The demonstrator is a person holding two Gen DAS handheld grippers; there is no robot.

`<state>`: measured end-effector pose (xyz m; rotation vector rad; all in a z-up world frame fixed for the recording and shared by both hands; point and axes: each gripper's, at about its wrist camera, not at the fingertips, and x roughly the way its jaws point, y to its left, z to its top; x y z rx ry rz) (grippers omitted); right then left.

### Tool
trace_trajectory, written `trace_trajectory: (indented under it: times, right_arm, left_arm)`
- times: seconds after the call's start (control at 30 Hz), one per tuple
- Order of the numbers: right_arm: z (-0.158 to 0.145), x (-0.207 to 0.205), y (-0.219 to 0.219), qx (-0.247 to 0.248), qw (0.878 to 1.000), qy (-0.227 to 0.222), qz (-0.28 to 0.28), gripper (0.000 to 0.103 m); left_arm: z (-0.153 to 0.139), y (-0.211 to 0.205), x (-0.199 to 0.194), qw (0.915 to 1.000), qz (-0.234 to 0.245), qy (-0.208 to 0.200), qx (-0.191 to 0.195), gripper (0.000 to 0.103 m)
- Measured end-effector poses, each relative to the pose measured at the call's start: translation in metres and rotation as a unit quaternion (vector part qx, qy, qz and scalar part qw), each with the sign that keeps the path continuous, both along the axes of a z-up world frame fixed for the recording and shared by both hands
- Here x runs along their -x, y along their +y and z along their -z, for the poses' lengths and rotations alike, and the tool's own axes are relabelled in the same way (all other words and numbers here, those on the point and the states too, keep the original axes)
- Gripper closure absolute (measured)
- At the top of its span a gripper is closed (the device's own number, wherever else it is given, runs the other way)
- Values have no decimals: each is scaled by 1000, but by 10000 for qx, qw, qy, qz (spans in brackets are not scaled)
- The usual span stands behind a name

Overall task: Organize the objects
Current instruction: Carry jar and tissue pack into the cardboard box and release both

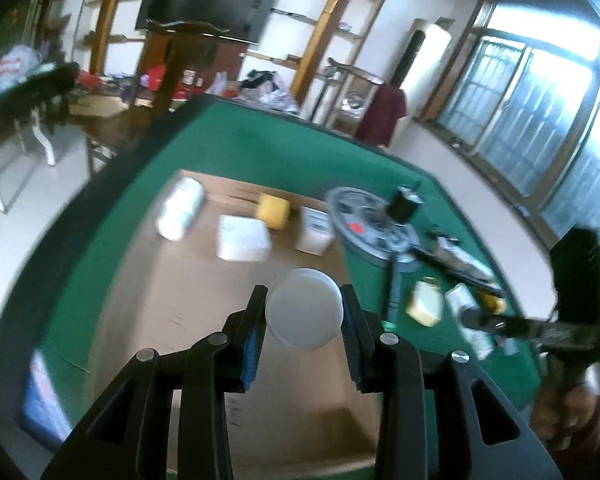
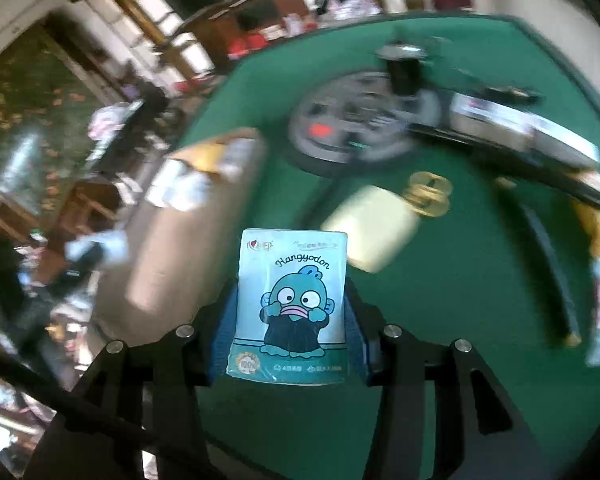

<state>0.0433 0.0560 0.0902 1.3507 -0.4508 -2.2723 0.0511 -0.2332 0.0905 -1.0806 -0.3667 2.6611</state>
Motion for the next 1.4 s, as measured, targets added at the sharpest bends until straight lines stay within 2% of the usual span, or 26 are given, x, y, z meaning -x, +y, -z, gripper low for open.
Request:
trace_trajectory:
  times: [0.07, 0.23, 0.47, 0.63, 0.87, 0.97, 1.0, 1.03, 1.07, 1.33, 1.4]
  right_arm:
    - [-1, 13, -29, 134, 9996, -47, -228, 56]
    - [8, 40, -89, 137, 9979, -190, -599, 56]
    - [27, 75, -150, -622, 9960, -53, -643, 56]
    - [42, 93, -162, -942, 9940, -101, -543, 56]
    - [50, 97, -166, -1242, 9912, -52, -464, 56]
    - [49, 96, -166, -1397, 9894, 60, -402, 53]
    - [49, 95, -164, -1423, 9891, 75, -367, 53]
    - [49, 95, -164, -1403, 9894, 76, -357, 53]
    - [48, 95, -161, -1351, 9902, 68, -355, 53]
    - [24, 86, -144, -1212, 9915, 442, -145, 52]
    - [16, 81, -136, -1179, 9913, 587, -84, 49]
  left_arm:
    - [6, -9, 11, 9999, -43, -111, 99, 73]
    - [36, -29, 52, 9973, -111, -724, 94, 73]
    - [60, -39, 93, 9924, -222, -1205, 109, 73]
    - [64, -46, 109, 9914, -322, -1264, -42, 73]
    - [69, -56, 113, 9904, -392, -1293, -307, 70]
    - [67, -58, 112, 9902, -395, -1286, -374, 63]
    - [66, -58, 111, 9901, -389, -1282, -411, 56]
    - [64, -59, 112, 9899, -412, -1291, -420, 47]
    - [63, -59, 113, 9897, -436, -1291, -439, 46]
    - [45, -77, 102, 9869, -801, -1092, -881, 46]
    - [37, -83, 93, 9861, -930, -971, -975, 46]
